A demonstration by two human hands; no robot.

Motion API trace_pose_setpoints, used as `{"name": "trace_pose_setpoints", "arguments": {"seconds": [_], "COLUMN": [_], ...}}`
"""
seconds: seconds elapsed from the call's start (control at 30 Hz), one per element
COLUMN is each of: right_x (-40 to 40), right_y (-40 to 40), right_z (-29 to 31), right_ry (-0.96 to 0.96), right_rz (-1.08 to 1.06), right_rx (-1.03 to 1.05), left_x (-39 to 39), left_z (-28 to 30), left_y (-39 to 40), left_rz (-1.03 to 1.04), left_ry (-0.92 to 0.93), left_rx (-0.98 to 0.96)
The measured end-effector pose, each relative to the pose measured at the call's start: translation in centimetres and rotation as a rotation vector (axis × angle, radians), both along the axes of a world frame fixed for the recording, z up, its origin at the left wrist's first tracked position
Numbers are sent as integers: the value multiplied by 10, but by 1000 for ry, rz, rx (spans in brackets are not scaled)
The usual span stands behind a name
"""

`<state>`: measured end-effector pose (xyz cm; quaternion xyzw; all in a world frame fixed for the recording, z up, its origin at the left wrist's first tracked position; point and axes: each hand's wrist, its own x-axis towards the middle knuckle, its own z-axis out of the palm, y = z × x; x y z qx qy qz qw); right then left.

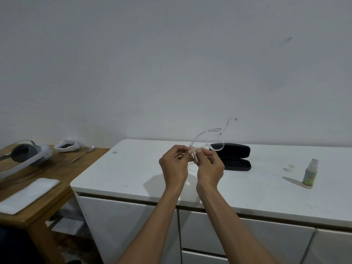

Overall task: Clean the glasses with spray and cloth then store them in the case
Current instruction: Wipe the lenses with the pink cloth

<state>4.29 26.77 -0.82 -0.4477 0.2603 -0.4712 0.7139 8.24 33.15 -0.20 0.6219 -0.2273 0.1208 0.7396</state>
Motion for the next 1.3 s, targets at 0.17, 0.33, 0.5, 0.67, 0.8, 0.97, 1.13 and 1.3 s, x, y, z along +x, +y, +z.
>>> {"name": "trace_pose_setpoints", "arguments": {"seconds": [0.17,0.33,0.5,0.67,0.8,0.97,1.13,1.3], "right_x": [1,-7,-20,-11,-1,9,9,-1], "right_y": [-7,-14,-18,-4,4,5,-6,-24], "right_z": [-2,-4,-2,-4,3,15,15,16], "right_ry": [-17,100,141,148,69,-54,-38,46], "right_rz": [162,379,428,76,-98,-152,-62,182], "right_rx": [-118,-345,-411,-232,-134,4,-40,-231], "left_x": [11,27,26,12,2,-9,-12,0], "left_z": [9,7,5,4,3,8,9,9], "left_y": [5,15,20,12,5,-5,-10,-7], "left_rz": [28,53,28,61,120,125,127,119], "left_ry": [-18,-13,91,4,-162,-209,-194,-153], "left_rx": [35,106,65,64,115,92,80,50]}}
